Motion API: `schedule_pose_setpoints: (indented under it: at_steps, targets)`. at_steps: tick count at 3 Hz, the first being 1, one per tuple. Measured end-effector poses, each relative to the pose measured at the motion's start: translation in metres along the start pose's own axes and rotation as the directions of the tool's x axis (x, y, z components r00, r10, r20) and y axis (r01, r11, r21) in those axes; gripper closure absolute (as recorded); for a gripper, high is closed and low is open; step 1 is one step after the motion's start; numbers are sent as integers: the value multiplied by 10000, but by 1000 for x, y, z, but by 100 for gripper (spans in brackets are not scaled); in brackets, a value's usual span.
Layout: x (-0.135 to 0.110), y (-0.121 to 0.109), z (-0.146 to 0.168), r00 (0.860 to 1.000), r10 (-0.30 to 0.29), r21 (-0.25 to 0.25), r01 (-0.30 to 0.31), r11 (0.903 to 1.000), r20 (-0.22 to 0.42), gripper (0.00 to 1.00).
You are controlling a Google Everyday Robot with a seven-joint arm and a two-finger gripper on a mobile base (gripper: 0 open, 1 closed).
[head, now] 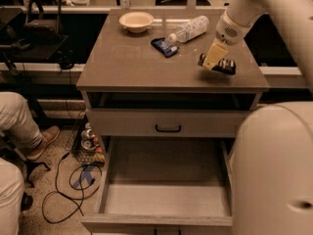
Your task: Place rxbar chocolate into middle drawer
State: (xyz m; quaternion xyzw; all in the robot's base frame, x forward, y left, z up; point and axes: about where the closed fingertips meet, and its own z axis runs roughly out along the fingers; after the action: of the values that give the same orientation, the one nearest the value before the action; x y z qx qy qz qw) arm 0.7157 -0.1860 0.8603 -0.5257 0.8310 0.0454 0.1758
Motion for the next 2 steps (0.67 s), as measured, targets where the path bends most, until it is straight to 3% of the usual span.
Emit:
schedule_pose_setpoints:
  at_steps: [1, 2]
  targets:
    - [21, 22, -65, 9912, 813, 989, -917, 9909, 1045, 100]
    - [40, 81, -128, 9699, 1421, 1311, -1698, 9767, 1978, 100]
